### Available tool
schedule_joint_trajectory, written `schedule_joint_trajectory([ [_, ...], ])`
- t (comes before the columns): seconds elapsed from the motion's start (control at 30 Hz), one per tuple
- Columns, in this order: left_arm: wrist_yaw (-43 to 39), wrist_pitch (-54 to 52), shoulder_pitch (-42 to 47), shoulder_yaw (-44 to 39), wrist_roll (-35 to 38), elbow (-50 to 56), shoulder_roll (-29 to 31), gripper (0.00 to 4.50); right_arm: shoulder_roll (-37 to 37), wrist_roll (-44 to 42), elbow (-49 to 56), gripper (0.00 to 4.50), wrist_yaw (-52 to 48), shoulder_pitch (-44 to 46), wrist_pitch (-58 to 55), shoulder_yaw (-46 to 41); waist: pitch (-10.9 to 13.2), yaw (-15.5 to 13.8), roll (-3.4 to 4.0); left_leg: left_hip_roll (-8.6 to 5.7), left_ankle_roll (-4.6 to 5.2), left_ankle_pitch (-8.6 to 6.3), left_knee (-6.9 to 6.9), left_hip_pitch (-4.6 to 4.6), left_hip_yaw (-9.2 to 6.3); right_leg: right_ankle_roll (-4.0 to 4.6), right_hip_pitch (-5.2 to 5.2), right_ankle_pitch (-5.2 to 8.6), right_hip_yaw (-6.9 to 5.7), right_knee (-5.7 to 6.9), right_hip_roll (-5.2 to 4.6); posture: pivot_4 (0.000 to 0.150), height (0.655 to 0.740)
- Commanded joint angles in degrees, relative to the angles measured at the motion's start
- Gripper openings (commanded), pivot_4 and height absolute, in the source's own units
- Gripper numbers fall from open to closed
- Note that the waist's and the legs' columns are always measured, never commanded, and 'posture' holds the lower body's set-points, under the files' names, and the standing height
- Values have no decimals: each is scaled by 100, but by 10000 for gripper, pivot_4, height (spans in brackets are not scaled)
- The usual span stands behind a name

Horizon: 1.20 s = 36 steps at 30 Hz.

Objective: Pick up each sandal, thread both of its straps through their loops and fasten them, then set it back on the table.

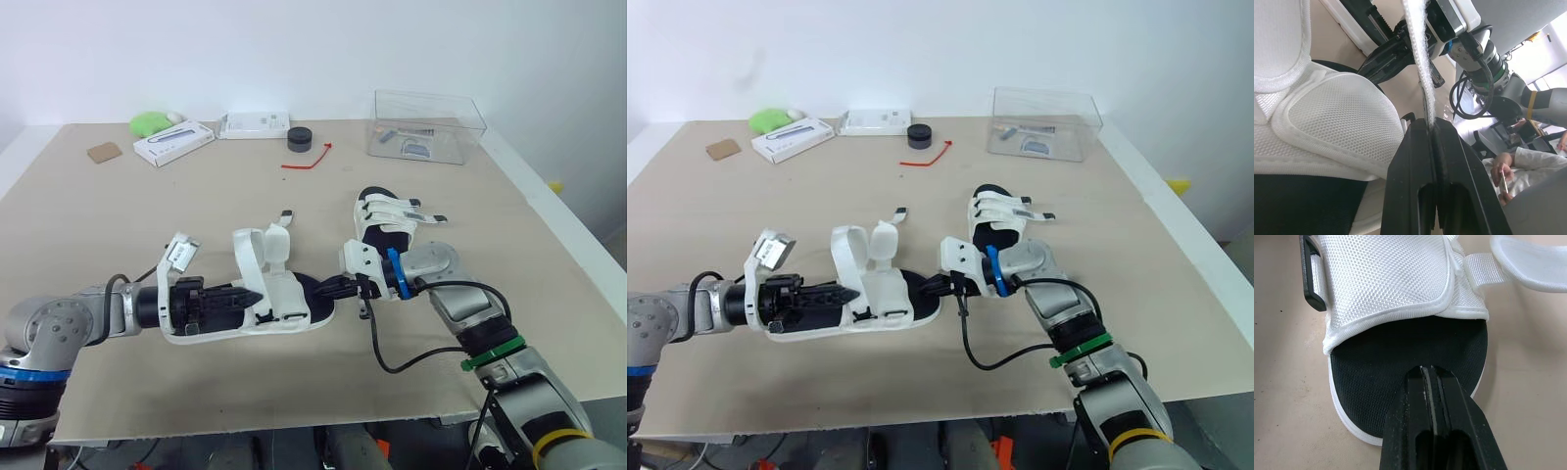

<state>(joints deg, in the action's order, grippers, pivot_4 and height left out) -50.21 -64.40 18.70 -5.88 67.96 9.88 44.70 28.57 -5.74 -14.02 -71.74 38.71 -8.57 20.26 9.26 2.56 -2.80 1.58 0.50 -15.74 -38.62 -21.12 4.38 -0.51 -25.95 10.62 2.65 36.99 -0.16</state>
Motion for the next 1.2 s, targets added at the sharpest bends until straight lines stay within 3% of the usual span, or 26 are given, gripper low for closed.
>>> schedule_joint_trajectory([
  [0.03, -123, -136, 122, -56, -3, 24, 13, 341, 118, 131, 11, 0, 61, -46, -47, -47, 0, 0, 0, 0, 0, 0, 0, 0, 0, 0, 0, 0, 0, 0, 0, 1500, 7400],
  [0.37, -448, 255, 160, 359, -804, 120, 6, 341, 70, 141, -22, 0, 63, -27, -45, -5, 0, 0, 0, 0, 0, 0, 0, 0, 0, 0, 0, 0, 0, 0, 1, 1500, 7400],
  [0.87, -873, 387, 27, 682, -1358, 394, 15, 341, 90, 158, -41, 0, 60, -39, -52, -5, 0, 0, 0, -1, 1, 0, 0, 0, -3, -1, 0, 1, 0, 0, 0, 1500, 7400],
  [1.0, -856, 466, 57, 533, -1378, 404, -30, 12597, 93, 168, -77, 0, 55, -19, -25, -4, 0, 0, 0, -1, 1, 0, 0, 0, -2, -2, 1, 1, 0, 0, 0, 1500, 7400],
  [1.1, -772, 518, 205, 304, -1310, 381, -93, 27151, 92, 176, -103, 0, 52, 1, -7, -2, 0, 0, 0, -2, 1, 0, -1, 0, -1, -2, 2, 1, 0, 0, -1, 1500, 7400],
  [1.2, -585, 452, 438, 38, -1150, 259, -203, 27151, 95, 179, -129, 0, 51, 20, 8, -8, 0, 0, -1, -2, 2, 3, -3, 0, -3, 0, 3, 0, 0, 0, -1, 1500, 7400],
])
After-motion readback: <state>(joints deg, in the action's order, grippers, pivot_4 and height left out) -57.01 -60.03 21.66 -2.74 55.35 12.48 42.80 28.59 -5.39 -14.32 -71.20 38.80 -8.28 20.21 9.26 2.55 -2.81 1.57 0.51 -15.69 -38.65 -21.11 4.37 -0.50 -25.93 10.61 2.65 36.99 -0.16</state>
